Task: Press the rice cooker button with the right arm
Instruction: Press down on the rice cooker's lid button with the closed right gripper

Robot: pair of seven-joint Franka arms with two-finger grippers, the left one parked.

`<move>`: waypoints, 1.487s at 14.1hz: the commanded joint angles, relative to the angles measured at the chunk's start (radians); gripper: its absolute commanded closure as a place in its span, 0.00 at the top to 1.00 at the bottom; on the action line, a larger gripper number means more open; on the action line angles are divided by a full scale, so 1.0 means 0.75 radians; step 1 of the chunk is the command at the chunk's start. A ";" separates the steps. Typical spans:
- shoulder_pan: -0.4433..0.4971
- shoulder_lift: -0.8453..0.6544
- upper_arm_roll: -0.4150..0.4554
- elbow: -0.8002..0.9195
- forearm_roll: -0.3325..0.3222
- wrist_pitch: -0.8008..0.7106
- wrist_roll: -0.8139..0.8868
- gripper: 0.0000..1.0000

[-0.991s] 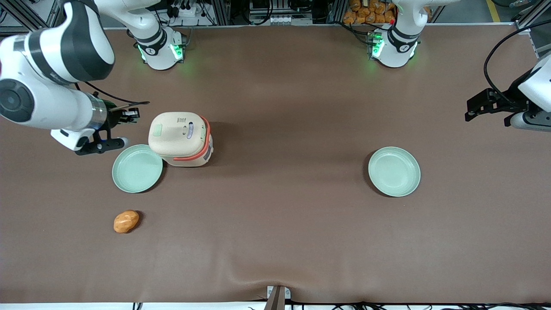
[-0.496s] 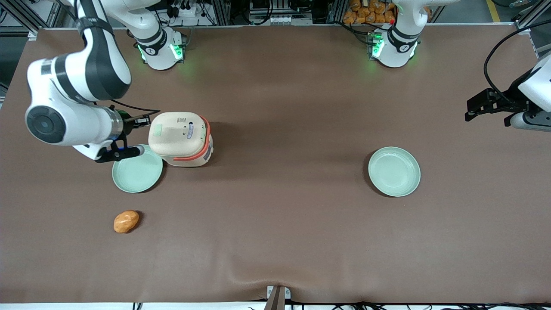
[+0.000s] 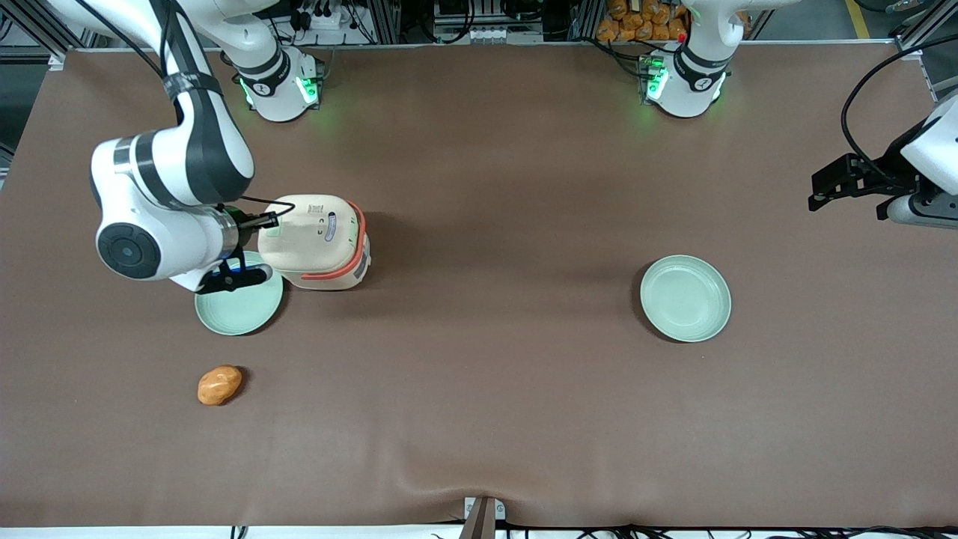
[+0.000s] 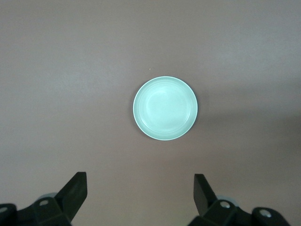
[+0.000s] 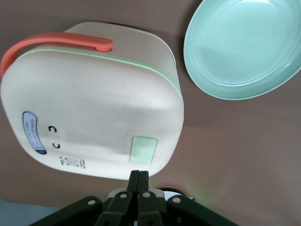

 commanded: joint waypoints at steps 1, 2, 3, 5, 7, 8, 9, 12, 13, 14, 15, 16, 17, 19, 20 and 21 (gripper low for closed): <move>0.012 0.017 -0.008 -0.005 0.012 0.007 0.008 0.00; 0.012 0.023 -0.008 -0.007 0.012 0.007 0.008 0.00; 0.012 0.033 -0.008 -0.007 0.012 0.007 0.006 0.00; 0.012 0.049 -0.008 -0.005 0.012 0.011 0.006 0.00; 0.012 0.060 -0.008 -0.007 0.012 0.022 0.006 0.00; 0.012 0.070 -0.008 -0.005 0.012 0.030 0.004 0.00; 0.012 0.074 -0.008 -0.007 0.012 0.038 0.004 0.00; 0.012 0.088 -0.008 -0.007 0.010 0.054 0.004 0.00; 0.012 0.094 -0.008 -0.007 0.012 0.052 0.004 0.00; 0.012 0.096 -0.008 -0.007 0.012 0.052 0.004 0.00; 0.012 0.099 -0.008 -0.009 0.012 0.052 0.004 0.00; 0.012 0.099 -0.008 -0.015 0.012 0.054 0.004 0.00; 0.012 0.101 -0.008 -0.019 0.012 0.060 0.004 0.00; 0.012 0.113 -0.008 -0.019 0.010 0.063 0.002 0.00; 0.012 0.113 -0.008 -0.019 0.010 0.063 0.002 0.00; 0.012 0.115 -0.008 -0.019 0.010 0.065 0.002 0.00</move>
